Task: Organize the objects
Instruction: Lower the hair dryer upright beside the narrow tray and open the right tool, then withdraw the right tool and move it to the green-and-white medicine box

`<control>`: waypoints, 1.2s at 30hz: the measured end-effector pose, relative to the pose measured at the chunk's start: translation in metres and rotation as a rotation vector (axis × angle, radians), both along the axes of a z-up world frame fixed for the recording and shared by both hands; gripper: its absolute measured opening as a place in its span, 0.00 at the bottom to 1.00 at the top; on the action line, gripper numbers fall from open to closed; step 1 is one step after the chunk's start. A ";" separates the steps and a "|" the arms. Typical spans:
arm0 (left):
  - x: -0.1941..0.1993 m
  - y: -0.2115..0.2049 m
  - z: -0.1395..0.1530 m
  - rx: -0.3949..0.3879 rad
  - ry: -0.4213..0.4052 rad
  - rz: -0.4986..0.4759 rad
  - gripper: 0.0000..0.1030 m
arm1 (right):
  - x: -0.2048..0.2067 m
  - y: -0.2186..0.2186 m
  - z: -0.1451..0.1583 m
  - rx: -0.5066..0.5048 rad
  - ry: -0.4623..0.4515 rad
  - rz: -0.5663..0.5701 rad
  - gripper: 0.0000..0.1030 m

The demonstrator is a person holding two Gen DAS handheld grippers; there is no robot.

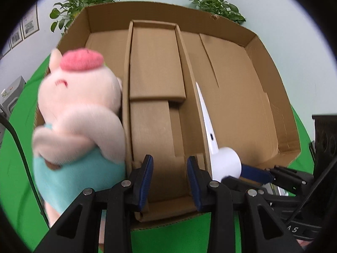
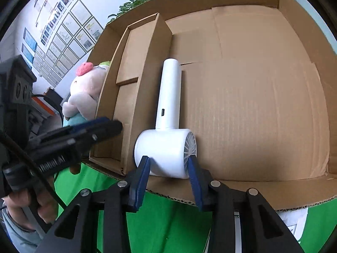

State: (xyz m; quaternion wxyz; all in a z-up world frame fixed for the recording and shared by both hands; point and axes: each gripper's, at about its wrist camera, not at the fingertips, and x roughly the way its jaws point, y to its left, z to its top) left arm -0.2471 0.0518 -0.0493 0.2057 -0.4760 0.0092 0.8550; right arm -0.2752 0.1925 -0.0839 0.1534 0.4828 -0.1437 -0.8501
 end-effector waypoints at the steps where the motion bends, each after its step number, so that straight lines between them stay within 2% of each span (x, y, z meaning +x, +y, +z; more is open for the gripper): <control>1: 0.001 0.001 -0.001 -0.003 0.004 -0.002 0.32 | -0.001 0.000 -0.001 -0.006 -0.005 -0.008 0.34; 3: 0.004 0.003 -0.002 -0.005 0.008 0.003 0.30 | 0.016 0.008 0.000 -0.018 -0.008 -0.023 0.34; 10: 0.012 0.001 -0.006 0.003 -0.011 0.018 0.28 | 0.008 0.004 -0.001 -0.002 -0.010 -0.026 0.39; 14: 0.017 0.003 -0.007 -0.002 -0.027 0.022 0.28 | 0.012 0.004 0.001 -0.008 0.020 -0.020 0.39; 18: 0.021 0.005 -0.008 -0.006 -0.041 0.026 0.28 | 0.017 0.001 0.004 -0.052 0.019 0.011 0.51; 21: 0.021 0.004 -0.006 -0.005 -0.047 0.033 0.28 | 0.019 0.002 0.008 -0.068 0.026 0.023 0.57; 22: 0.022 0.003 -0.005 -0.006 -0.045 0.041 0.29 | 0.019 0.004 0.010 -0.066 0.032 0.013 0.63; 23: 0.024 0.002 -0.002 -0.013 -0.032 0.051 0.28 | 0.020 0.006 0.014 -0.047 0.050 -0.009 0.67; 25: 0.031 0.001 0.006 -0.025 0.018 0.061 0.29 | 0.028 0.011 0.028 0.030 0.112 -0.060 0.89; 26: 0.039 0.000 0.016 -0.035 0.081 0.065 0.29 | 0.036 0.014 0.035 0.067 0.143 -0.077 0.93; 27: 0.046 0.000 0.023 -0.046 0.133 0.072 0.33 | 0.046 0.016 0.044 0.126 0.191 -0.096 1.00; 29: 0.062 -0.001 0.040 -0.051 0.239 0.091 0.51 | 0.059 0.017 0.052 0.196 0.230 -0.116 1.00; 30: 0.073 -0.002 0.051 -0.051 0.305 0.114 0.70 | 0.069 0.017 0.056 0.236 0.251 -0.128 1.00; 31: 0.084 -0.003 0.058 -0.052 0.359 0.142 0.79 | 0.077 0.018 0.058 0.256 0.265 -0.137 1.00; 32: 0.097 -0.004 0.066 -0.048 0.425 0.173 0.82 | 0.085 0.018 0.060 0.273 0.283 -0.149 0.99; 33: 0.105 -0.003 0.071 -0.050 0.455 0.184 0.82 | 0.097 0.021 0.062 0.289 0.310 -0.171 0.99; 36: 0.120 -0.001 0.077 -0.059 0.479 0.192 0.82 | 0.123 0.035 0.071 0.282 0.335 -0.225 1.00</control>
